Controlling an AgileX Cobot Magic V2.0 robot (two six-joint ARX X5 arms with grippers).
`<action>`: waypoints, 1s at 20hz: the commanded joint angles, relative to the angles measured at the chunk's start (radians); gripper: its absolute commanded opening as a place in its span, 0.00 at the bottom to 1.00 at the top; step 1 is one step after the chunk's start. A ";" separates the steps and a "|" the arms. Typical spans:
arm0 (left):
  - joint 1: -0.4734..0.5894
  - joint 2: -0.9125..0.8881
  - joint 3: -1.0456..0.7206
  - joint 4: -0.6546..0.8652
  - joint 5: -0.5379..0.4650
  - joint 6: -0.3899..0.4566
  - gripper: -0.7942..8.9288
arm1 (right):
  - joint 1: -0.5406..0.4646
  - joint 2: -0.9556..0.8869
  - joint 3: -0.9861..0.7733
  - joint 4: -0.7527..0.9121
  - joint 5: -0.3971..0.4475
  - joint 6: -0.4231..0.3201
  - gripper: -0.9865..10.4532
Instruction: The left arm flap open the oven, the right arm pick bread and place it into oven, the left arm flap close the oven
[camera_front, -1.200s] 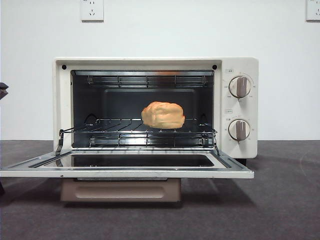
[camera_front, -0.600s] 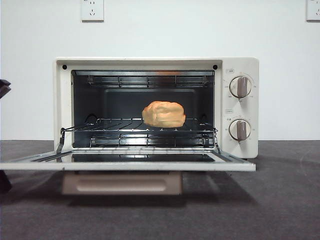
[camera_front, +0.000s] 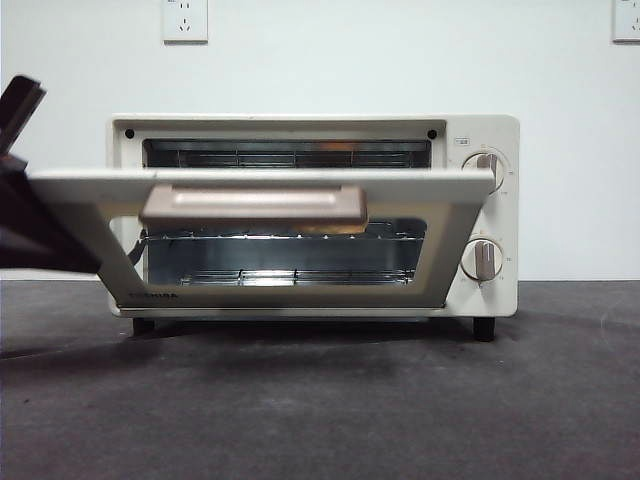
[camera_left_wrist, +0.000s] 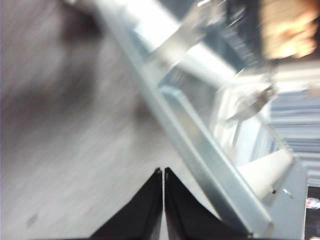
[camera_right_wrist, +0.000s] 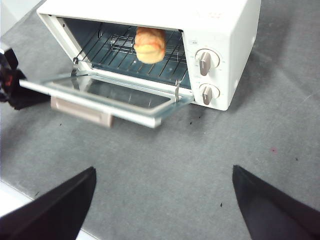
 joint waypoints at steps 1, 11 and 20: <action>-0.007 0.000 0.029 0.097 0.019 -0.118 0.09 | 0.008 0.003 0.019 0.012 0.002 0.011 0.46; -0.002 -0.001 0.104 0.438 0.071 -0.391 0.09 | 0.008 0.003 0.019 0.013 0.002 0.011 0.46; -0.003 -0.227 0.116 0.255 0.153 -0.227 0.09 | 0.008 0.003 0.019 0.037 0.002 -0.006 0.46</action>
